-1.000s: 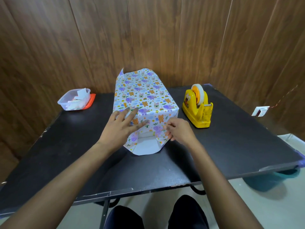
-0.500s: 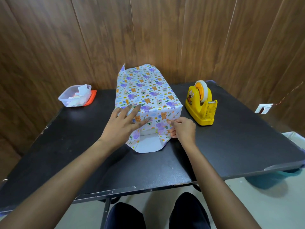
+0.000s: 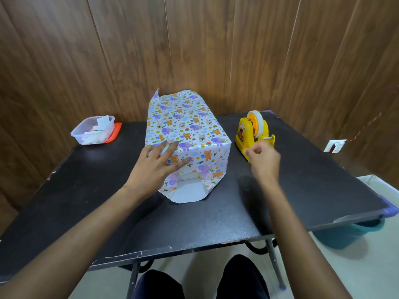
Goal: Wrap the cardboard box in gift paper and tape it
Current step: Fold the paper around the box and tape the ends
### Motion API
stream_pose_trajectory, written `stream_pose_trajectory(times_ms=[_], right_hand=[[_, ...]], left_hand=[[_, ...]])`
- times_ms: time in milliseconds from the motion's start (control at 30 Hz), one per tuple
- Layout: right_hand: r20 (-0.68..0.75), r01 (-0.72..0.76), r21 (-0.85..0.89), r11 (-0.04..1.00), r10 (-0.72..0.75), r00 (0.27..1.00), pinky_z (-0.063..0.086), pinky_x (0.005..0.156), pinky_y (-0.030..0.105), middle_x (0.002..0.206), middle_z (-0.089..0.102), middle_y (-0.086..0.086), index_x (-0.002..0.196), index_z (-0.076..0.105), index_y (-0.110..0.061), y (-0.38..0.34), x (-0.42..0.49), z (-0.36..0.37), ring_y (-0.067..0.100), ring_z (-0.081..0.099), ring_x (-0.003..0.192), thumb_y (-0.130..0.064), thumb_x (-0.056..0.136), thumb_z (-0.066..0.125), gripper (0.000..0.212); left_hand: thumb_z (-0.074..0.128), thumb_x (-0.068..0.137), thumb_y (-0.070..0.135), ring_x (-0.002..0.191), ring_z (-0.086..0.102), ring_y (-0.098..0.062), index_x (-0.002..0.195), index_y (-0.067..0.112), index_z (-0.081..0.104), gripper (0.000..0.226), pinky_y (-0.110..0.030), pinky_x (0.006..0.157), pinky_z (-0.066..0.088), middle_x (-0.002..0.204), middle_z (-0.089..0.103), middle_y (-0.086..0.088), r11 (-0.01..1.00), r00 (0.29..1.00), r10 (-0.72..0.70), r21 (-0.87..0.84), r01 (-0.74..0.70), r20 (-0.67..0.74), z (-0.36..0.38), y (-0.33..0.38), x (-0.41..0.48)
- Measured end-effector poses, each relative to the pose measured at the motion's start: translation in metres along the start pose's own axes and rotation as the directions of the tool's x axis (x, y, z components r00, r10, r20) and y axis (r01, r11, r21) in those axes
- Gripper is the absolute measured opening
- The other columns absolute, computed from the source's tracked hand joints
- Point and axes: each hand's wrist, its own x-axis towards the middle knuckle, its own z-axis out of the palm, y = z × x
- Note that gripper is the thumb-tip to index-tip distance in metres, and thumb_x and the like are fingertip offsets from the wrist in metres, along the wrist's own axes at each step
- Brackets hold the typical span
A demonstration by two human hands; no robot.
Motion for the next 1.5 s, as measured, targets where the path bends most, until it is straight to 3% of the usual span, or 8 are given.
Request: stream_pose_trajectory(times_ms=[100,200,433,600,767,867,1067,1500], right_hand=[[-0.181,0.093,-0.304,0.948,-0.153,0.972,0.039,0.09,0.039,0.12,0.053,0.012,0.112,0.062,-0.009,-0.009,0.033,-0.029,0.028,0.042,0.117,-0.029,0.094,0.052,0.029],[0.05,-0.096,-0.451,0.887,0.133,0.99,0.029,0.105,0.047,0.137,0.045,0.014,0.126,0.058,-0.009,-0.004,0.073,-0.039,0.032,0.028,0.133,-0.041,0.097,0.044,0.045],[0.238,-0.251,-0.006,0.968,0.246,0.94,0.039,0.095,0.035,0.132,0.054,0.015,0.12,0.059,0.003,-0.019,0.093,-0.051,0.028,0.048,0.125,-0.014,0.083,0.071,0.042],[0.282,-0.309,0.04,0.95,0.286,0.916,0.042,0.092,0.033,0.112,0.06,0.01,0.112,0.061,0.003,-0.031,0.092,-0.061,0.02,0.054,0.106,-0.013,0.085,0.068,0.032],[0.279,-0.436,0.057,0.898,0.405,0.87,0.037,0.058,0.024,0.085,0.056,0.007,0.086,0.062,-0.005,0.005,0.076,-0.051,0.013,0.045,0.063,-0.014,0.087,0.065,0.009],[0.273,-0.497,0.167,0.851,0.445,0.853,0.035,0.058,0.024,0.076,0.054,0.002,0.07,0.057,-0.012,0.015,0.067,-0.041,0.011,0.046,0.063,-0.018,0.092,0.059,0.023],[0.225,-0.507,0.369,0.779,0.454,0.862,0.043,0.07,0.029,0.081,0.059,0.001,0.092,0.058,-0.011,0.021,0.06,-0.028,0.011,0.052,0.07,-0.024,0.092,0.059,0.013],[0.427,-0.583,0.757,0.296,0.453,0.783,0.051,0.049,0.026,0.073,0.052,0.008,0.075,0.051,-0.007,0.023,0.009,-0.005,0.018,0.056,0.066,-0.006,0.098,0.045,0.024]], left_hand=[[0.075,0.054,0.001,0.121,0.048,-0.04,0.146,0.042,0.005,0.124,-0.05,0.088,0.038,0.143,0.04,-0.014,1.0,1.0,0.006,0.004,-0.006,0.005,0.002,0.0,0.0],[0.076,0.051,-0.001,0.12,0.05,-0.04,0.142,0.04,0.028,0.11,-0.049,0.087,0.037,0.142,0.043,-0.015,1.0,1.0,-0.003,0.011,0.003,0.012,0.001,0.001,0.001],[0.078,0.049,0.0,0.119,0.05,-0.04,0.136,0.038,0.035,0.104,-0.048,0.086,0.035,0.141,0.044,-0.014,1.0,1.0,-0.013,0.003,0.013,-0.012,-0.001,0.002,0.001],[0.08,0.048,0.001,0.118,0.051,-0.04,0.135,0.038,0.035,0.105,-0.049,0.086,0.039,0.141,0.045,-0.014,1.0,1.0,-0.02,-0.007,0.02,-0.015,-0.003,0.003,0.001],[0.073,0.052,-0.004,0.116,0.054,-0.04,0.134,0.037,0.037,0.099,-0.045,0.086,0.032,0.138,0.049,-0.015,1.0,0.999,-0.017,0.003,0.017,-0.042,-0.003,0.003,0.002],[0.073,0.051,-0.004,0.116,0.054,-0.04,0.134,0.037,0.037,0.099,-0.045,0.086,0.03,0.138,0.049,-0.016,1.0,0.999,-0.013,0.006,0.013,-0.051,-0.003,0.002,0.002],[0.073,0.051,-0.005,0.117,0.053,-0.04,0.135,0.037,0.036,0.101,-0.047,0.086,0.033,0.14,0.047,-0.015,1.0,0.997,-0.019,-0.007,0.018,-0.07,-0.001,0.003,0.001],[0.078,0.052,0.0,0.118,0.052,-0.04,0.137,0.039,0.033,0.104,-0.049,0.086,0.042,0.14,0.046,-0.014,0.999,0.999,-0.013,-0.035,0.012,-0.035,-0.001,0.002,0.001]])
